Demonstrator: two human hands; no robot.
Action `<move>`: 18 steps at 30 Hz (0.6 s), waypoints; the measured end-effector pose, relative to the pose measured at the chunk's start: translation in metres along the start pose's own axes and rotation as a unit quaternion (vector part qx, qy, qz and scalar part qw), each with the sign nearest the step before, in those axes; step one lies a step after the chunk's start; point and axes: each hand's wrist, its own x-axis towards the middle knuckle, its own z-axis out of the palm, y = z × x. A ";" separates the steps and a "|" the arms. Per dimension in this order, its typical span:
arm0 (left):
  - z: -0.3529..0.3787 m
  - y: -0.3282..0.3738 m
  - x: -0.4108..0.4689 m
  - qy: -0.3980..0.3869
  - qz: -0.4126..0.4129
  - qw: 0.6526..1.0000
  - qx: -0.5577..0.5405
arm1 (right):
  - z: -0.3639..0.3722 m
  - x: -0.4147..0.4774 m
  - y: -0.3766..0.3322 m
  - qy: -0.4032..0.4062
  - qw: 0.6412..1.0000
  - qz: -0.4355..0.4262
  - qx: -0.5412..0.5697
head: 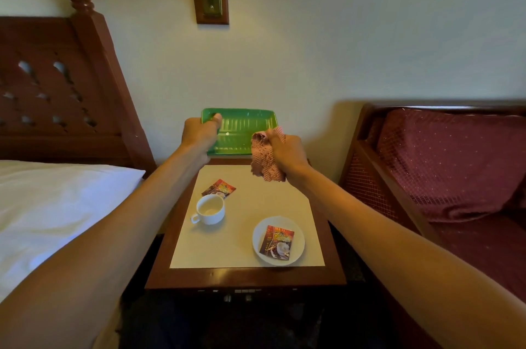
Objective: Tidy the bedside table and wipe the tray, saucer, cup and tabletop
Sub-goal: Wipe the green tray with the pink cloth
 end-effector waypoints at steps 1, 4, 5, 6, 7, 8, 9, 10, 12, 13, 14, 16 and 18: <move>0.002 -0.002 0.001 0.004 -0.005 1.000 -0.014 | -0.002 0.001 0.000 -0.003 1.000 -0.003 -0.006; 0.005 0.000 -0.005 -0.055 -0.006 0.997 -0.045 | -0.014 0.010 -0.008 0.003 1.000 -0.018 -0.007; 0.003 0.002 -0.008 -0.093 -0.005 0.995 -0.037 | -0.020 0.014 -0.012 0.009 1.000 -0.020 -0.005; 0.000 0.004 -0.010 -0.142 -0.004 0.990 -0.019 | -0.028 0.020 -0.014 0.018 1.000 -0.019 0.005; -0.005 0.005 -0.012 -0.202 -0.008 0.979 0.006 | -0.035 0.023 -0.017 0.025 0.999 -0.019 0.015; -0.009 0.007 -0.016 -0.265 -0.018 0.963 0.034 | -0.042 0.026 -0.019 0.024 0.999 -0.021 0.026; -0.010 0.008 -0.018 -0.315 -0.028 0.947 0.061 | -0.046 0.028 -0.020 0.018 0.999 -0.023 0.031; -0.009 0.008 -0.020 -0.341 -0.035 0.936 0.082 | -0.047 0.029 -0.019 0.013 0.999 -0.022 0.029; 0.000 0.008 -0.023 -0.308 -0.033 0.945 0.106 | -0.044 0.029 -0.017 0.013 1.000 -0.017 0.016; 0.004 0.008 -0.023 -0.270 -0.028 0.956 0.114 | -0.041 0.027 -0.018 0.016 1.000 -0.016 0.016; 0.009 0.007 -0.022 -0.241 -0.023 0.963 0.118 | -0.038 0.027 -0.016 0.027 0.999 -0.009 0.019; 0.018 0.006 -0.021 -0.204 -0.004 0.973 0.107 | -0.030 0.021 -0.016 0.061 0.998 0.012 0.024; 0.028 0.005 -0.021 -0.146 0.046 0.983 0.097 | -0.015 0.010 -0.016 0.073 0.997 0.029 0.015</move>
